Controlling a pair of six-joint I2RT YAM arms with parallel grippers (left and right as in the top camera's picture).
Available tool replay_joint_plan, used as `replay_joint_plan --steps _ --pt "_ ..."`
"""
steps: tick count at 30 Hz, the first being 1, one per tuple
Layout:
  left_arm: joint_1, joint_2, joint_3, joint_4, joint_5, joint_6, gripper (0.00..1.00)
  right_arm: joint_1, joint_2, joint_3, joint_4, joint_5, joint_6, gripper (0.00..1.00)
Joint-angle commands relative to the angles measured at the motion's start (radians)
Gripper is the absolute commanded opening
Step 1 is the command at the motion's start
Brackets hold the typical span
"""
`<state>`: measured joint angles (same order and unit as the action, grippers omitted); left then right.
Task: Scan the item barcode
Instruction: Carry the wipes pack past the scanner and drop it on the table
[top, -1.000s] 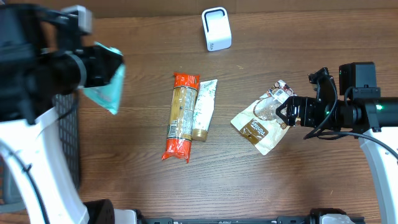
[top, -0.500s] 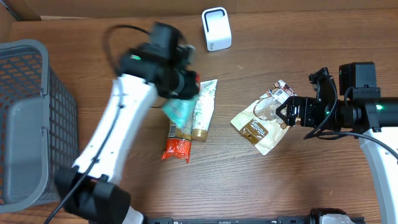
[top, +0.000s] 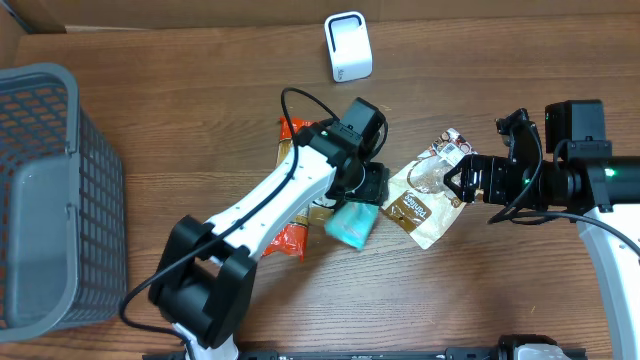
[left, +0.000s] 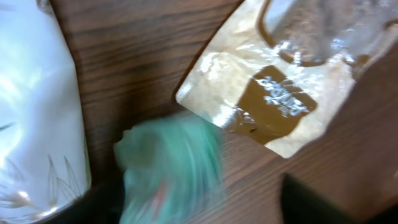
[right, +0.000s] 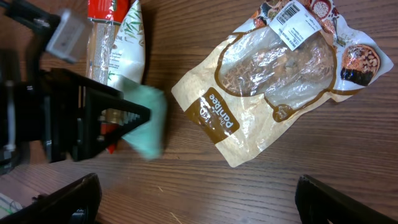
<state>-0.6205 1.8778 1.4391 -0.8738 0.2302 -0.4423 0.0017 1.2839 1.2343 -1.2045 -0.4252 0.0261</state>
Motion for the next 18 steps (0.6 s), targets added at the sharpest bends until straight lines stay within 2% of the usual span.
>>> replay_joint_plan --steps 1,2,8,12,18 --pt "0.006 0.010 -0.005 0.008 -0.029 -0.037 0.93 0.003 -0.004 0.022 0.005 0.006 -0.007 1.00" --pt "0.009 0.006 0.000 0.008 -0.037 -0.037 1.00 0.003 -0.004 0.022 0.008 0.006 -0.006 1.00" --pt "0.037 -0.048 0.105 -0.047 -0.082 -0.001 1.00 0.003 -0.004 0.022 0.011 0.005 0.005 1.00" --pt "0.073 -0.127 0.290 -0.193 -0.178 0.067 0.99 0.003 -0.004 0.022 0.009 -0.017 0.005 1.00" --pt "0.111 -0.261 0.504 -0.350 -0.312 0.107 1.00 0.003 0.000 0.022 0.020 -0.047 0.005 1.00"
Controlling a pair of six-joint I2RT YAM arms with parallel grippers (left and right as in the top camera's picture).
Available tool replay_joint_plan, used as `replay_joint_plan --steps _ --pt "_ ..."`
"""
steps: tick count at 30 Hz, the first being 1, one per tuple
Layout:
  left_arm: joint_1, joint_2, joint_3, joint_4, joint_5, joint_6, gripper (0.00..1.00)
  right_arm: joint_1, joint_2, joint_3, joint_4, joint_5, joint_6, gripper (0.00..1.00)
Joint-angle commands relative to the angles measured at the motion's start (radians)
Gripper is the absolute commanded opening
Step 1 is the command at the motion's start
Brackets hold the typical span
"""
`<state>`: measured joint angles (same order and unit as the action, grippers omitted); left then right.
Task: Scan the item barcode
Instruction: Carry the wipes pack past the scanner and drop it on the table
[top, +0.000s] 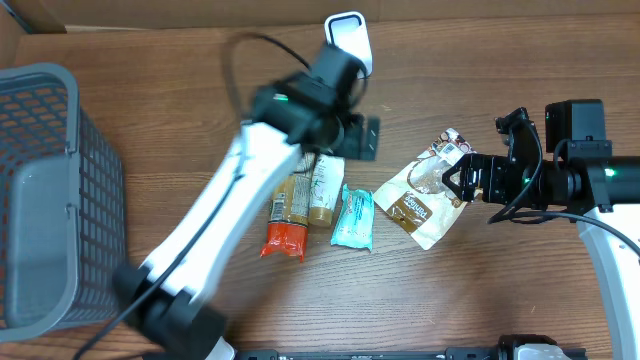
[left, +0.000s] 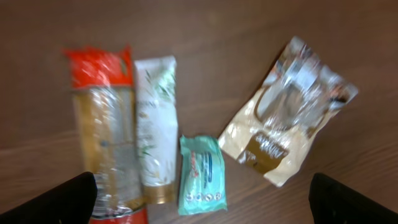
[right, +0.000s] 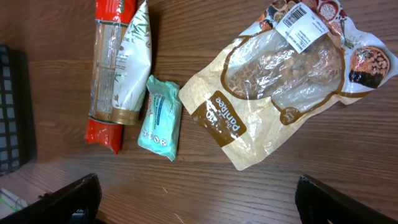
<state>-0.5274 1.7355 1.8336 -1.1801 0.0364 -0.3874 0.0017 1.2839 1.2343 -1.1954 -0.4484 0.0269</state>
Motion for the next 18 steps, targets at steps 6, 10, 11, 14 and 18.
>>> replay_joint_plan --steps 6,10,11,14,18 --pt "0.043 -0.267 0.147 -0.099 -0.212 0.052 1.00 0.003 0.036 0.022 0.020 0.042 0.146 0.93" --pt "0.062 -0.325 0.147 -0.201 -0.291 0.050 1.00 0.003 0.095 0.022 0.019 0.084 0.236 0.90" --pt "0.077 -0.335 0.147 -0.238 -0.321 0.040 1.00 0.003 0.111 0.022 0.018 0.087 0.256 0.87" --pt "0.179 -0.354 0.147 -0.352 -0.381 -0.040 1.00 0.003 0.155 0.022 0.021 0.089 0.289 0.87" --pt "0.373 -0.363 0.147 -0.408 -0.332 0.017 0.99 0.003 0.198 0.022 0.031 0.089 0.288 0.88"
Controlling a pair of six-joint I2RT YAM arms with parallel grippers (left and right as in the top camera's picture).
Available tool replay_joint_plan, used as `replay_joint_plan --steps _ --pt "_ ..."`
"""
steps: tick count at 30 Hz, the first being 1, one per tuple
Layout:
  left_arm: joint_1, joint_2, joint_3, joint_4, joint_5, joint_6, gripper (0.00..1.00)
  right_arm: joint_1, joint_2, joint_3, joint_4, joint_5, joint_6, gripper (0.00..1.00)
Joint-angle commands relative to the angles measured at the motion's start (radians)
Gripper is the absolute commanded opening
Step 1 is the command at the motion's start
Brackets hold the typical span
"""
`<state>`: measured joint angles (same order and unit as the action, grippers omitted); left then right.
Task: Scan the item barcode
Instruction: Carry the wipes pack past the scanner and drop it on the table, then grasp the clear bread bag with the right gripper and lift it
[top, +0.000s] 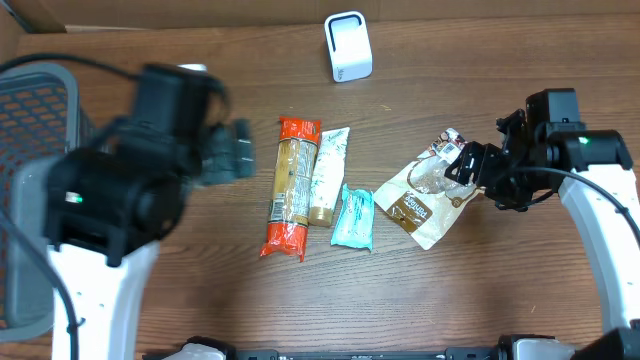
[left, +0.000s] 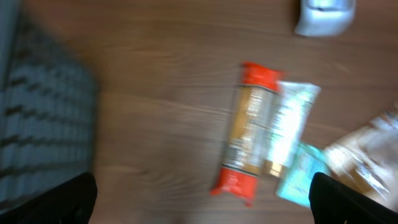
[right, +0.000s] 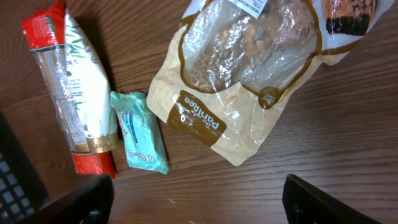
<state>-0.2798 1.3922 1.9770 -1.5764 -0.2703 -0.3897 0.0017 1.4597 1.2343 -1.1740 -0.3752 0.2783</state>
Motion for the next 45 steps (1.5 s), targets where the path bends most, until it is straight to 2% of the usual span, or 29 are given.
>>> replay_joint_plan --steps 1,5,11,14,20,26,38,45 --pt "0.175 -0.020 0.003 -0.010 0.002 0.058 1.00 0.003 0.026 0.022 0.013 0.016 0.036 0.88" --pt "0.365 -0.010 0.000 -0.003 0.106 0.164 1.00 -0.008 0.027 0.022 0.038 0.019 0.029 0.89" --pt "0.610 0.011 -0.005 0.009 0.297 0.302 1.00 -0.110 0.027 0.022 0.046 0.015 -0.019 0.91" --pt "0.672 0.020 -0.005 0.009 0.301 0.305 1.00 -0.169 0.027 0.020 0.042 0.010 -0.047 0.91" --pt "0.685 0.041 -0.005 0.003 0.301 0.277 1.00 -0.282 0.027 -0.077 0.092 -0.100 -0.078 0.91" --pt "0.685 0.055 -0.005 0.003 0.306 0.277 1.00 -0.321 0.027 -0.254 0.251 -0.227 -0.077 0.89" --pt "0.685 0.059 -0.005 0.003 0.304 0.278 1.00 -0.321 0.027 -0.597 0.714 -0.275 0.118 0.87" --pt "0.685 0.059 -0.005 0.003 0.304 0.278 0.99 -0.321 0.027 -0.753 0.967 -0.338 0.127 0.88"
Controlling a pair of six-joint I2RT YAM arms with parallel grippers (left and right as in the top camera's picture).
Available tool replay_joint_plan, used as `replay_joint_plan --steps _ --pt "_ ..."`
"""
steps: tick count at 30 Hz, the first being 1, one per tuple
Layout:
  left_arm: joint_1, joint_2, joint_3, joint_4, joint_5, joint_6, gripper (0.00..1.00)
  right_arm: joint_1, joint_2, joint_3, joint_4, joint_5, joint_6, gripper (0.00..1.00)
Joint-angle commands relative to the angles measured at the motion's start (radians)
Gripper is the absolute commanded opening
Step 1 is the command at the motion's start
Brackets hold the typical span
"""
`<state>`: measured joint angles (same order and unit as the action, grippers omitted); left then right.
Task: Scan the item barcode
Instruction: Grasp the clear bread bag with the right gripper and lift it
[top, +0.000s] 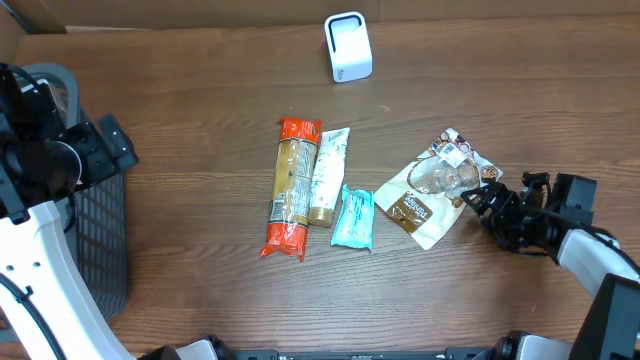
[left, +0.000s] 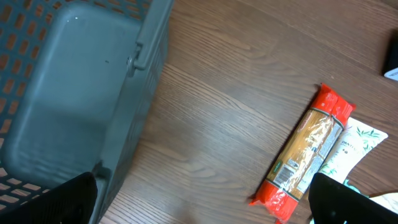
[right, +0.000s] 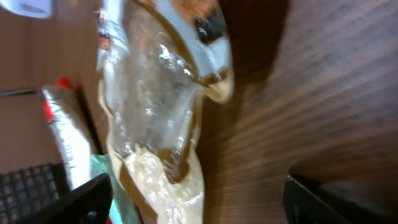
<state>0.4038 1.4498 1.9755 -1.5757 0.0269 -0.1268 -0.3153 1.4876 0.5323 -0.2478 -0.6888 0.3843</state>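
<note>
A tan pouch with a white barcode label lies right of centre; in the right wrist view the pouch fills the frame up close. My right gripper sits low by its right edge, open, nothing between the fingers. The white scanner stands at the back. A red pasta pack, a white tube and a teal wipes pack lie side by side in the middle. My left gripper is far left by the basket, open and empty.
A grey mesh basket stands at the left edge, its rim under my left wrist. A cardboard wall runs along the back of the wooden table.
My left arm has moved from the left-middle of the table to the far left beside the basket. My right gripper has come down close to the table at the pouch's right edge.
The teal pack was at my left gripper's tips beside the pouch. Then it lay on the table next to the tube, with my left arm up near the scanner. The left arm was then further left, now at the basket. My right gripper stayed open near the pouch.
</note>
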Motion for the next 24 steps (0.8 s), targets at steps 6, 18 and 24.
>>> replay_joint_plan --steps 6,18,24 --pt "0.002 0.002 -0.004 0.002 0.008 0.015 0.99 0.008 0.002 -0.097 0.151 -0.019 0.059 0.92" --pt "0.002 0.002 -0.004 0.002 0.007 0.015 0.99 0.132 0.138 -0.099 0.400 0.023 0.171 0.95" --pt "0.002 0.002 -0.004 0.002 0.008 0.015 1.00 0.183 0.327 -0.099 0.647 0.036 0.288 0.89"
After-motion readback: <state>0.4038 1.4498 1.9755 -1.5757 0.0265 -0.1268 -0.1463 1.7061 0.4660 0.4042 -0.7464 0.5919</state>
